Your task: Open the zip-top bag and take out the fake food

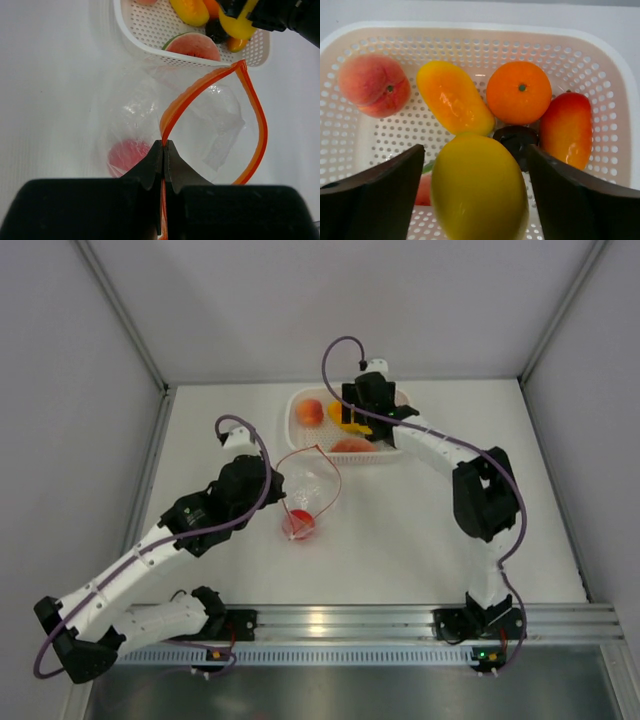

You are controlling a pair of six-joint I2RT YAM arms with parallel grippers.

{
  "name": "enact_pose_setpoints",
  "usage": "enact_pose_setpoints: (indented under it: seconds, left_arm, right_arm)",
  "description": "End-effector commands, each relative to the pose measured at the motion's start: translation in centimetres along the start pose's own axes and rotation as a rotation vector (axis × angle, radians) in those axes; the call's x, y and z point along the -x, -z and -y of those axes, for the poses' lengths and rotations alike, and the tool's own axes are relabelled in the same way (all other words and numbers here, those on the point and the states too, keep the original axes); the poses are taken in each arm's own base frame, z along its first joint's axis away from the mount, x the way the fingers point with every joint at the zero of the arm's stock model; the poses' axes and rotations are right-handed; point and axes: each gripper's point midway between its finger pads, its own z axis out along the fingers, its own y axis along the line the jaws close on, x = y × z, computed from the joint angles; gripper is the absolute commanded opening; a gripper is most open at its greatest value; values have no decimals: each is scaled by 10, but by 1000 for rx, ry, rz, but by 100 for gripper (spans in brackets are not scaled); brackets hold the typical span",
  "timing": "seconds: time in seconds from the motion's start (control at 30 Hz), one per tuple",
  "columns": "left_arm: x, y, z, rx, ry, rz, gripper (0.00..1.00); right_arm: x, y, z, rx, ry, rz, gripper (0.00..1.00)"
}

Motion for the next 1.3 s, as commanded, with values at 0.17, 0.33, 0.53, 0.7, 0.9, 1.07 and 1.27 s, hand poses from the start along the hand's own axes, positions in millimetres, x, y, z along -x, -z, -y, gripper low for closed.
enact_pose_setpoints:
  seconds: [0.17,0.33,0.53,0.7,0.9,1.07,1.27]
  left_arm:
    - [12,12,3,-36,52,39,0]
    - [10,7,1,-17,61,39,0]
    - [3,-1,-3,19,73,33,0]
    - [-3,-5,-2,20,74,10,0]
    - [-10,-11,0,24,74,-11,0]
    - [-10,-10,4,5,85,-16,0]
    - [-11,-8,5,-10,100,-23,0]
  right_arm:
    - [52,16,0,-6,-24,52,99]
    - [62,81,-41,382,-82,46,87]
    - [44,172,-82,644,-81,-20,56]
    - [1,226,-120,737,27,-95,50]
    - [-22,268,-161,762,99,-63,48]
    - [-39,246,-166,629,61,-74,45]
    - [-67,219,-182,542,-21,-95,48]
